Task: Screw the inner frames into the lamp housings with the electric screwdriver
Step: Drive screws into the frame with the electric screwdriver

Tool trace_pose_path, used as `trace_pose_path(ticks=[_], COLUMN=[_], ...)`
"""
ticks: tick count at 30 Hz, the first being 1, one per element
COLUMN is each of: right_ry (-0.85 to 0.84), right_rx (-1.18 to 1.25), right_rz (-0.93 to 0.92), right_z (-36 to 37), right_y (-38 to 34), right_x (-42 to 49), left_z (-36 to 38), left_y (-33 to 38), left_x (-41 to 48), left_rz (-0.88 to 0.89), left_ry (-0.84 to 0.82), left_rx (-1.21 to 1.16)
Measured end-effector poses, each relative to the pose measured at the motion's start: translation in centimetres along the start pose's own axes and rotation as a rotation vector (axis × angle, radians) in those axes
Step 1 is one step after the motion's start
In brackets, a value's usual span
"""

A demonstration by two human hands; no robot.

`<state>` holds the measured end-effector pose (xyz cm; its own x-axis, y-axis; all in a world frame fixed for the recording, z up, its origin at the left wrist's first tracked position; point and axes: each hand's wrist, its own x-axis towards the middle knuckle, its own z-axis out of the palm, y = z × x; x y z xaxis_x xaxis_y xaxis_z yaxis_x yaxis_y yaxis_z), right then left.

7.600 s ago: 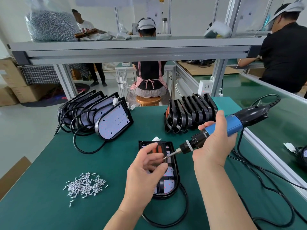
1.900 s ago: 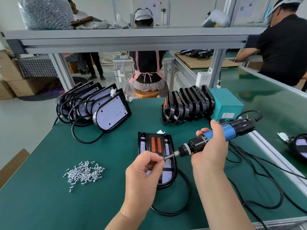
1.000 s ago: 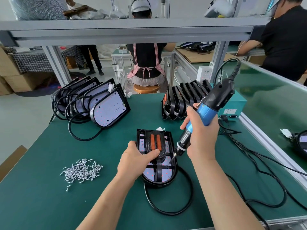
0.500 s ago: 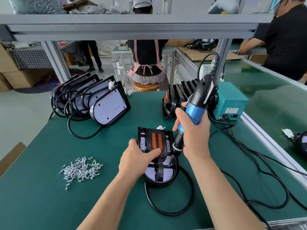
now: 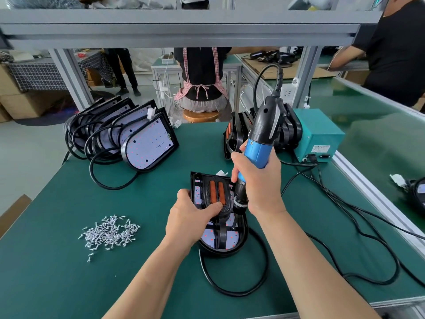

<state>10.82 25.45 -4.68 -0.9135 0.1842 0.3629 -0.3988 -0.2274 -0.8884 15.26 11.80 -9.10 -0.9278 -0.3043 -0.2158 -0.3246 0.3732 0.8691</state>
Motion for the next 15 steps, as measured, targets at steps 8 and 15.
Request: trace_pose_path(ticks=[8,15], right_ry=[-0.014,0.132], right_rx=[0.105,0.194], right_rz=[0.098,0.031], right_z=[-2.2,-2.9], right_y=[0.4,-1.4], right_x=[0.5,1.3], left_z=[-0.1,-0.6], left_y=[0.6,0.5], left_x=[-0.4,-0.4], left_rz=[-0.014,-0.019], left_ry=[-0.031,-0.056], left_rx=[-0.014,-0.002])
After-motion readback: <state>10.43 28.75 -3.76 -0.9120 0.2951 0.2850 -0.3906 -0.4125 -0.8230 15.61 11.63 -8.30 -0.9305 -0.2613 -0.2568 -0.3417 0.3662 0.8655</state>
